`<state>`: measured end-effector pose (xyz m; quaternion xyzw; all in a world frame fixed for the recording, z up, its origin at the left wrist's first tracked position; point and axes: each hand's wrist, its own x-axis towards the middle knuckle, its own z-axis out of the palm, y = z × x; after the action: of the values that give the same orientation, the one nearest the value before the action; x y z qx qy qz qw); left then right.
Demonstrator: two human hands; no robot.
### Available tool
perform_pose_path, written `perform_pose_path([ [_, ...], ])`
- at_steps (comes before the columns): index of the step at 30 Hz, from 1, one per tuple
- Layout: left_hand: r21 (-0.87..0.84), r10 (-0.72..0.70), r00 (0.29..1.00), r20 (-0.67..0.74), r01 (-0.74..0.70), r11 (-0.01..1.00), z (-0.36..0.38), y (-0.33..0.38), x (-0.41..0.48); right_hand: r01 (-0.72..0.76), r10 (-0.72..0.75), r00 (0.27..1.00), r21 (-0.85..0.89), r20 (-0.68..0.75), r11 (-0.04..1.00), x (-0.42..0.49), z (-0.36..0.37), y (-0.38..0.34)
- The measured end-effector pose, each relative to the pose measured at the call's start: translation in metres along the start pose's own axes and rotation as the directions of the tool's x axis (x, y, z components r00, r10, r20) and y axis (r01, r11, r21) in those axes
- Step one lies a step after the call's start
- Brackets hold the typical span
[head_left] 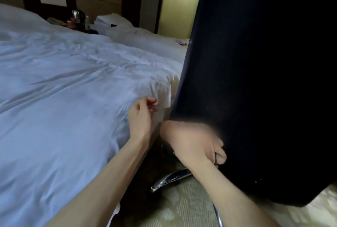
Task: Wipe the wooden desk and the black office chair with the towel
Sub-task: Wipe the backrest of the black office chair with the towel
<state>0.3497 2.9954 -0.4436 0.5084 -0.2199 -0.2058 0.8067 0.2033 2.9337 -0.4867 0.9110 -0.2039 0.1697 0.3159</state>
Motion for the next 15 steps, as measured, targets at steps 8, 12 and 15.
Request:
perform_pose_path([
  [8, 0.176, -0.137, 0.972, 0.189, 0.103, 0.979, -0.008, -0.015, 0.029, 0.066, -0.051, 0.979, -0.070, 0.200, 0.995, 0.012, -0.003, 0.000],
  [12, 0.259, -0.266, 0.826, 0.497, 0.151, 0.954, 0.019, 0.005, 0.039, -0.012, 0.023, 0.994, -0.108, 0.107, 0.994, 0.016, -0.035, 0.035],
  [15, 0.289, -0.274, 0.837, 0.474, 0.146, 0.946, 0.023, 0.001, 0.054, -0.120, 0.119, 0.993, -0.135, -0.016, 0.984, 0.027, -0.064, 0.056],
])
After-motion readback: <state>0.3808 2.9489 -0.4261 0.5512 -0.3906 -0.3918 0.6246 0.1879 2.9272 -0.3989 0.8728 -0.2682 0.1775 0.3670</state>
